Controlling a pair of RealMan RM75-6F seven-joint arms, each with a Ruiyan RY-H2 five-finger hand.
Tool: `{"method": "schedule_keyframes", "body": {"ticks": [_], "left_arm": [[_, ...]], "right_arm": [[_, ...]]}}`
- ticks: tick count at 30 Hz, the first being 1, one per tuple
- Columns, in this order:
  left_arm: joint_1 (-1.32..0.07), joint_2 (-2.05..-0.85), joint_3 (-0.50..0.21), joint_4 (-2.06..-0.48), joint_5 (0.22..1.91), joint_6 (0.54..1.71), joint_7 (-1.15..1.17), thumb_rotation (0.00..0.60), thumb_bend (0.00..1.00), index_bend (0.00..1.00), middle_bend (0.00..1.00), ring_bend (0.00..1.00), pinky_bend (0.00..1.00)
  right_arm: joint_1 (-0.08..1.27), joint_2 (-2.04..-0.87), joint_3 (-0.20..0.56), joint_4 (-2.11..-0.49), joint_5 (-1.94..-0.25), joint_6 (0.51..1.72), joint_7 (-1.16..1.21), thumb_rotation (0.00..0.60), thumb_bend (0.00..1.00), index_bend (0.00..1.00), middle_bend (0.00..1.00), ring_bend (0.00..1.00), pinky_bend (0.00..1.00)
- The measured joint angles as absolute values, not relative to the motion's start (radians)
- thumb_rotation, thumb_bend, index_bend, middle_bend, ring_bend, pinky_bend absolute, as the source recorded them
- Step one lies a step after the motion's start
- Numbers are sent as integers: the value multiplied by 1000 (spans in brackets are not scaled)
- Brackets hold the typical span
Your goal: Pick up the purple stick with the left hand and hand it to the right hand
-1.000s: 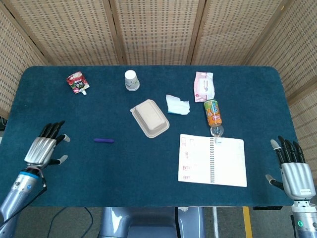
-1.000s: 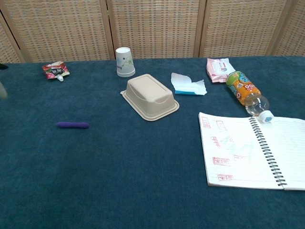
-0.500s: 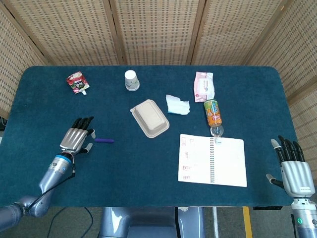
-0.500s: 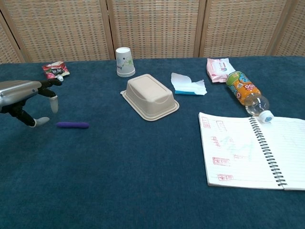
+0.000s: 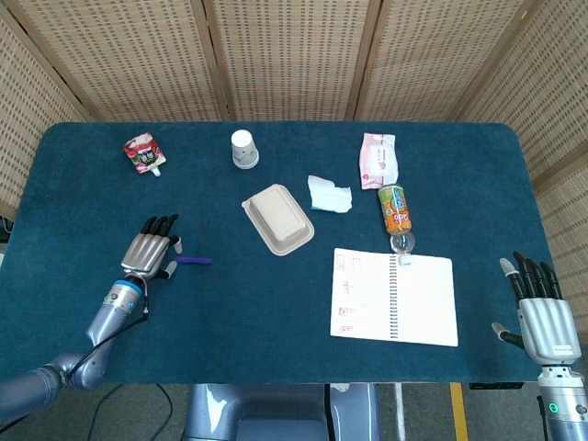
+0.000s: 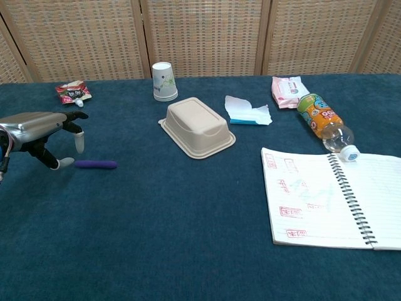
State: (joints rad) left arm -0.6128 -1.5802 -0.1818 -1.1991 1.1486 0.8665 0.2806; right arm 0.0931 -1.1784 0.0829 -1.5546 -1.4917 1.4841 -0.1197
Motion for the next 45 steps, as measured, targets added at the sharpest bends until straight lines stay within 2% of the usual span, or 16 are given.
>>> {"method": "schedule_keyframes", "body": {"ticks": [20, 33, 39, 45], "left_arm": [[-646, -1675, -161, -1081, 1140, 848, 249, 600, 416, 484, 0, 0, 0], [-644, -1694, -158, -1061, 1139, 873, 241, 600, 419, 574, 0, 0, 0], [-637, -1688, -156, -1064, 1146, 881, 221, 600, 465, 670, 0, 0, 0], [-627, -1676, -150, -1073, 1162, 892, 190, 600, 540, 694, 0, 0, 0]], "right_arm": [[99, -1178, 87, -1543, -1473, 1468, -99, 600, 0, 0, 0, 0, 0], [99, -1177, 86, -1542, -1476, 1469, -93, 600, 0, 0, 0, 0, 0], [100, -1177, 85, -1543, -1475, 1468, -95, 600, 0, 0, 0, 0, 0], [100, -1178, 83, -1544, -1475, 1467, -99, 600, 0, 1, 0, 0, 0]]}}
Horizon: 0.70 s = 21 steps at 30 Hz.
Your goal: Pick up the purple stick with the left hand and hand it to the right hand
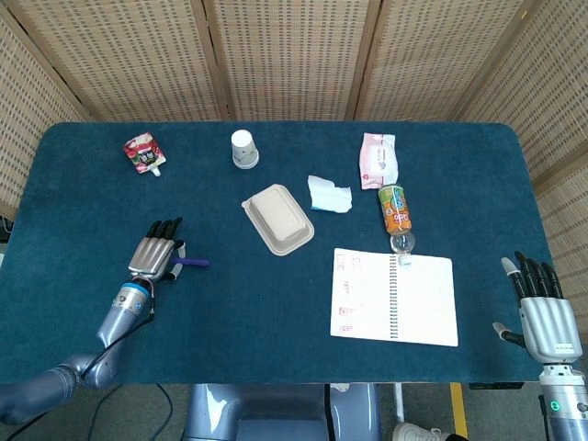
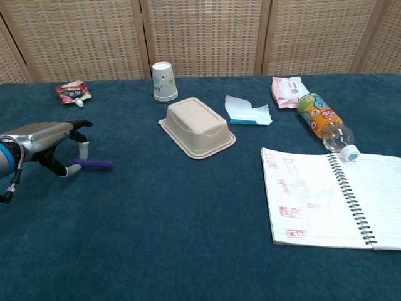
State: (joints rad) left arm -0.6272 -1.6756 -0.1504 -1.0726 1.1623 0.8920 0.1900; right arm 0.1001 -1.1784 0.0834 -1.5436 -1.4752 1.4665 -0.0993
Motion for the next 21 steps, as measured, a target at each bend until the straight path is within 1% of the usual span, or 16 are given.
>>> {"method": "schedule_keyframes", "body": {"ticks": [6, 9, 14, 21], "left_arm": [[-615, -1640, -151, -1122, 1192, 908, 110, 600, 545, 717, 0, 0, 0], [-605, -1614, -153, -1165, 1215, 917, 30, 600, 545, 724, 0, 0, 0], [-585, -1566, -152, -1241, 1284, 939, -200, 600, 545, 724, 0, 0, 0], [-571, -1510, -140, -1337, 1416, 979, -633, 600, 551, 720, 0, 0, 0]], "right_arm": [[100, -1179, 83, -1546, -1474, 1466, -102, 600, 0, 4, 0, 0, 0], [100, -1178, 83, -1546, -1474, 1466, -101, 600, 0, 8, 0, 0, 0], [101, -1178, 83, -1547, -1474, 1464, -93, 600, 0, 14, 0, 0, 0], [107, -1166, 80, -1554, -1489, 1455, -25, 600, 0, 63, 0, 0, 0]]}}
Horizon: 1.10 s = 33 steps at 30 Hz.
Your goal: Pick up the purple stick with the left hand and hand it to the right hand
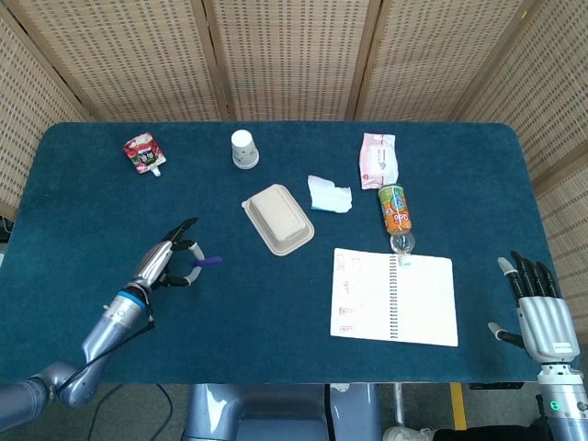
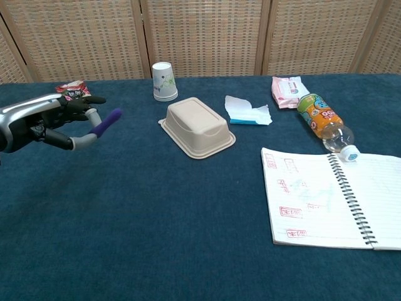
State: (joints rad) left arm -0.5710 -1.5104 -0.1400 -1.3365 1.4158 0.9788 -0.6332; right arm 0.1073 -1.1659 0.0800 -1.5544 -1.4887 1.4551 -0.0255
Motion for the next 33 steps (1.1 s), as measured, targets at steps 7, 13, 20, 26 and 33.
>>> {"method": "schedule_keyframes", "body": {"ticks": [7, 13, 20, 26, 33], "left_arm": [[-603, -1526, -151, -1413, 1526, 1017, -836, 600, 552, 713, 0, 0, 0], [-671, -1605, -201, -1466, 1488, 1000, -749, 600, 551, 711, 0, 0, 0], [-742, -1676, -253, -1525, 1412, 949, -630, 600, 555, 724, 0, 0, 0], [-785, -1755, -287, -1547, 1344, 932, -523, 600, 554, 723, 0, 0, 0], [-834, -1831, -317, -1547, 1259, 911, -422, 600, 554, 723, 0, 0, 0]], "right_arm": [[137, -1143, 83, -1586, -1508, 1417, 56, 600, 0, 128, 0, 0, 0], [190, -1072, 97, -1667, -1535, 1360, 159, 600, 1, 260, 0, 0, 0], [264, -1001, 129, -1779, -1558, 1292, 202, 600, 133, 377, 0, 0, 0], [357, -940, 161, -1905, -1525, 1148, 307, 600, 214, 431, 0, 0, 0], [456, -897, 210, -2003, -1440, 1023, 370, 600, 270, 451, 0, 0, 0]]}}
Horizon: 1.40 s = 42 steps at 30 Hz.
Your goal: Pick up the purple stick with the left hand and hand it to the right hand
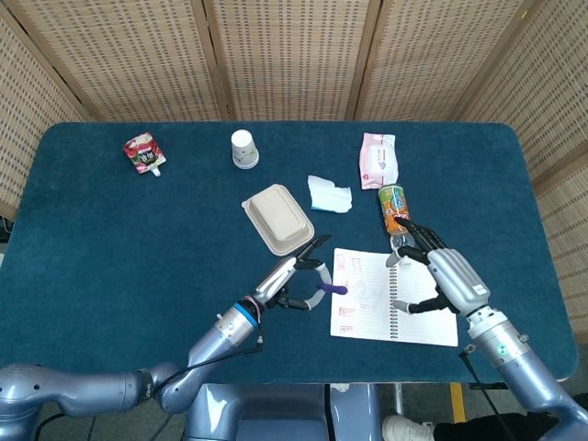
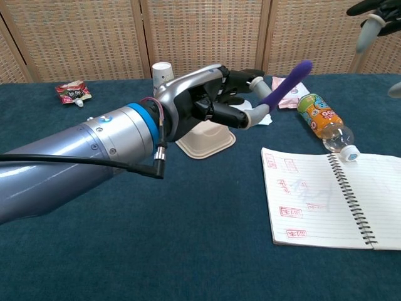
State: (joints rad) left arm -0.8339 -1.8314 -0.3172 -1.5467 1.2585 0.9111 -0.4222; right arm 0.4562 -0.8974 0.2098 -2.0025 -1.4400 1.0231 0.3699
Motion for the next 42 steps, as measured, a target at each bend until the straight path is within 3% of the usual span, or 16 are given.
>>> {"method": "schedule_keyframes", "body": {"ticks": [17, 42], "left_arm": [[-863, -1875, -350, -1520, 1173, 890, -360, 600, 554, 723, 0, 0, 0], [-860, -1885, -353, -1490, 1153, 869, -381, 600, 554, 722, 0, 0, 0]], "right_arm": [[578, -924, 243, -2068, -1245, 914, 193, 600, 362, 500, 0, 0, 0], [632, -1010, 241, -2095, -1179, 929, 86, 600, 383, 527, 0, 0, 0]]}}
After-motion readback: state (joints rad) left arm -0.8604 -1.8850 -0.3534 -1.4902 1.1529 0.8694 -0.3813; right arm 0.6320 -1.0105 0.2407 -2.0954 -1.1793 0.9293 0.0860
